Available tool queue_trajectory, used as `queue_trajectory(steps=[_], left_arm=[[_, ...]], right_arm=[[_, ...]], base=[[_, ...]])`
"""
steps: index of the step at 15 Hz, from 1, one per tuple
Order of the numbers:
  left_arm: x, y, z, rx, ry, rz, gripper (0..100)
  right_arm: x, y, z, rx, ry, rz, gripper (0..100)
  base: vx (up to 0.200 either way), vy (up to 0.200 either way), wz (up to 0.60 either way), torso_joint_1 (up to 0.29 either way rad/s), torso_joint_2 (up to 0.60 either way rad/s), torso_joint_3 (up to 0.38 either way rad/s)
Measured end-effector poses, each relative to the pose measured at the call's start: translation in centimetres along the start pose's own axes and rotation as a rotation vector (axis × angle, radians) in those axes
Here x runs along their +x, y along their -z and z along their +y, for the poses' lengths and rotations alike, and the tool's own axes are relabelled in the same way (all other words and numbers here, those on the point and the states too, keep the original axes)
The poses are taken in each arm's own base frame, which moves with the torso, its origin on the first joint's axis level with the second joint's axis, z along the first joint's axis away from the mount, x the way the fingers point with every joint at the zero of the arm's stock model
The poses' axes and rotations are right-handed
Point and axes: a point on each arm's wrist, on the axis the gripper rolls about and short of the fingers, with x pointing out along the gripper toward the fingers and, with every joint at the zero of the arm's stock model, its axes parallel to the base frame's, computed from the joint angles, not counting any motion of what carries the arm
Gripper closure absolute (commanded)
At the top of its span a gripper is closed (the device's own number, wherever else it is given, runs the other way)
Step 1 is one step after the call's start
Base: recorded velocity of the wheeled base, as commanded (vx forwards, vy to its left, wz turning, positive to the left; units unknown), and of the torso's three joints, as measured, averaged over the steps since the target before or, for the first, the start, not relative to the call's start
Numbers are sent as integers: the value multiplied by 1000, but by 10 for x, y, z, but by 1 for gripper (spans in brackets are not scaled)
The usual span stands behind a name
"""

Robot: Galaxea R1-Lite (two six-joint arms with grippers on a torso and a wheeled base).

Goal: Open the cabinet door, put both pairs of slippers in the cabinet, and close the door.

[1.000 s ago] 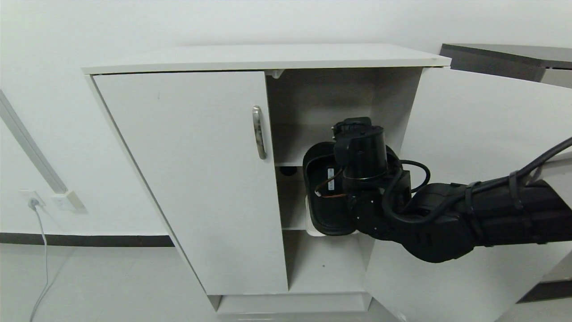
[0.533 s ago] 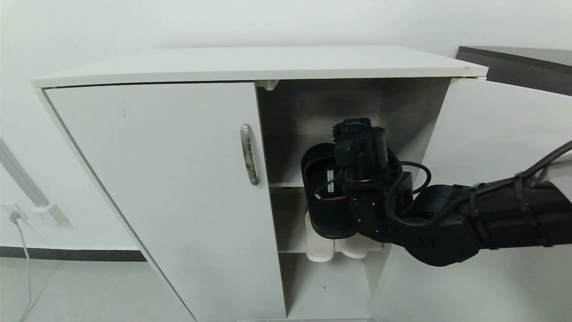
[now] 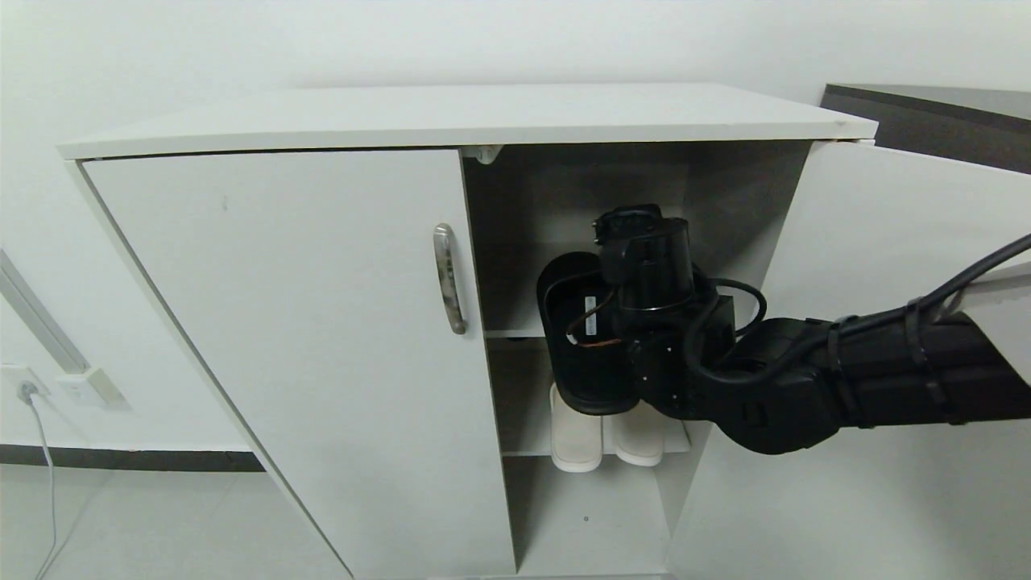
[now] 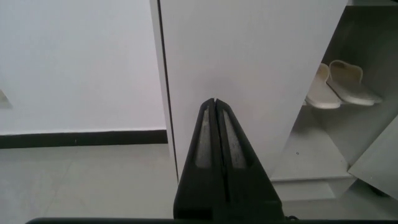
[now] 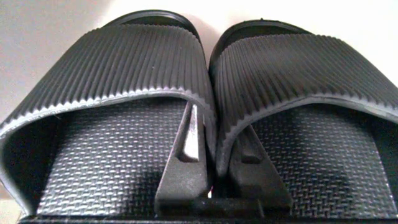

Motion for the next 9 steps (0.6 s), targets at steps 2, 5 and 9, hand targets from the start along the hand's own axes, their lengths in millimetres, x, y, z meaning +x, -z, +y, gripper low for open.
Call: queue_trajectory(steps=[2, 5, 9], left_arm=[[0, 0, 0, 0, 0, 0, 100], [0, 0, 0, -1, 0, 0, 100], [0, 0, 0, 0, 0, 0, 100]], right_arm=[[12, -5, -1, 0, 5, 7, 100], [28, -15, 1, 10, 23, 5, 100], [47, -20, 0, 33, 49, -13, 100]], base=[[0, 0, 0, 0, 0, 0], [0, 0, 0, 0, 0, 0], [0, 0, 0, 0, 0, 0]])
